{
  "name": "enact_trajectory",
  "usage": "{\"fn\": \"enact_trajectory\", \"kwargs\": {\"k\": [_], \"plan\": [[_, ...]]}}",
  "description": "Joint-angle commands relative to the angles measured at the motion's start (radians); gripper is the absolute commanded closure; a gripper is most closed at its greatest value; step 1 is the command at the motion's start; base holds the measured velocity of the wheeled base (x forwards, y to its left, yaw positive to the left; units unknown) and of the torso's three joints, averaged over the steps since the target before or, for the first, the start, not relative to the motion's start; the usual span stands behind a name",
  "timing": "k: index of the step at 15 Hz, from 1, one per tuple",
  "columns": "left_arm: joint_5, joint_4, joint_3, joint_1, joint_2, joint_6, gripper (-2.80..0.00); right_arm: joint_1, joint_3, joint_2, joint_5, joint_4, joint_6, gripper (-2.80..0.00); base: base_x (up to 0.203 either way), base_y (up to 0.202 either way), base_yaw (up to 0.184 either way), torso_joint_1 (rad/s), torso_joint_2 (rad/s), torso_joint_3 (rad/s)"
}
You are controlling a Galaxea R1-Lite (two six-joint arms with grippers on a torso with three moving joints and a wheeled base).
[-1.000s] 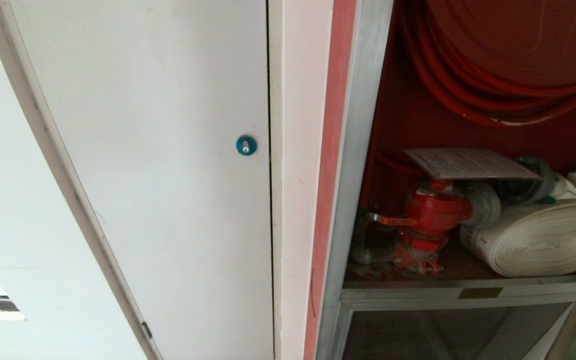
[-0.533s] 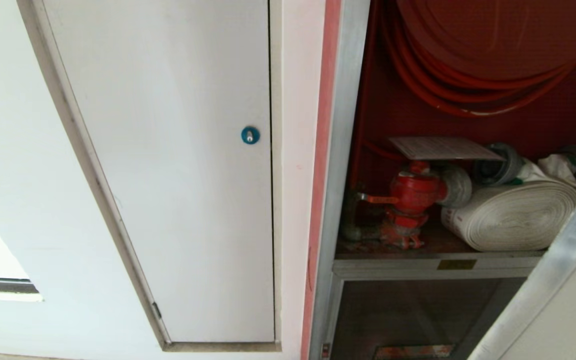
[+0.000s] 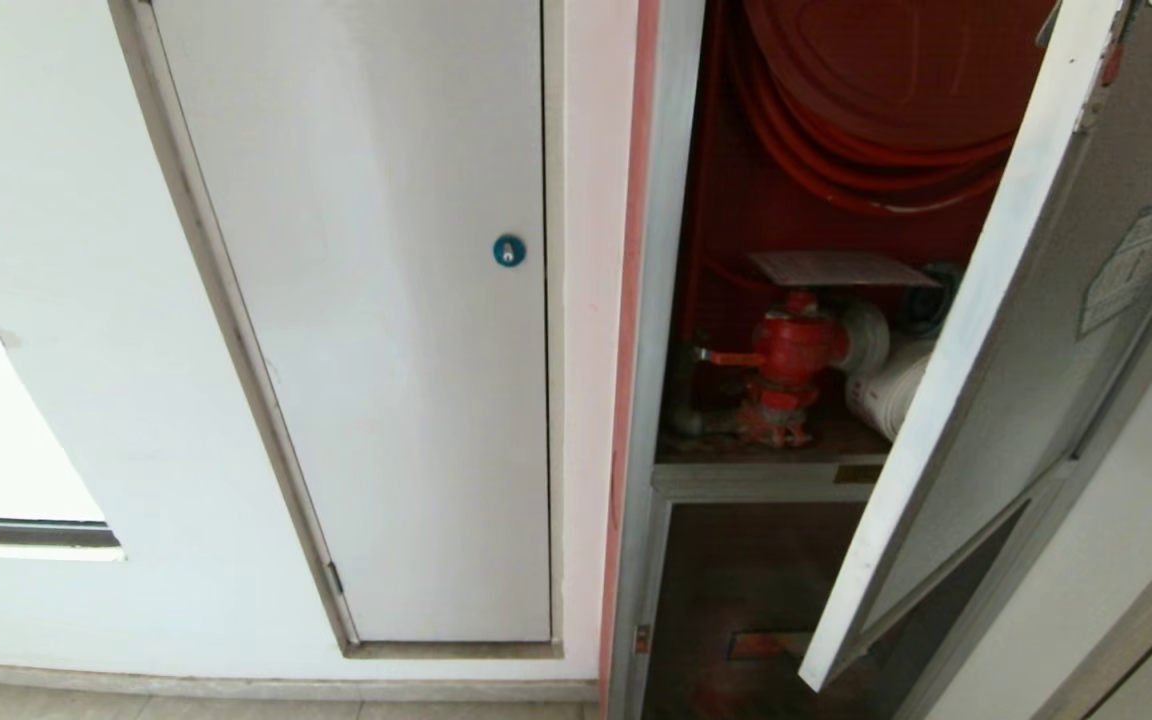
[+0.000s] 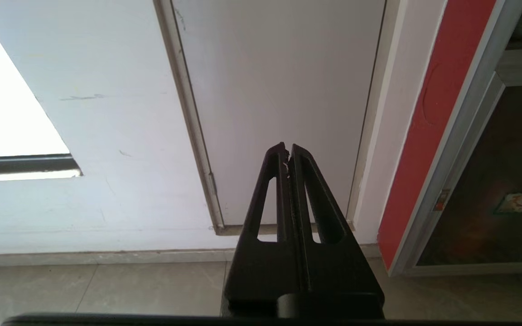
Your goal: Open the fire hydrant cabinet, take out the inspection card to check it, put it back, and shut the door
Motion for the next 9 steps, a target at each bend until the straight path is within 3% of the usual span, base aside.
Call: {"fn": "enact_trajectory", "kwargs": {"k": [1, 9], "plan": [[0.0, 0.0, 0.006, 0.001, 0.001, 0.001, 0.0, 0.0, 0.002, 0.0, 0.001, 0.0, -0.001, 0.0, -0.196, 0.0, -0.001, 0.001, 0.0, 0.002], [0.0, 0.0, 0.006, 0.001, 0.001, 0.001, 0.0, 0.0, 0.002, 0.0, 0.001, 0.0, -0.001, 0.0, -0.195, 0.0, 0.002, 0.003, 0.0, 0.002]]}}
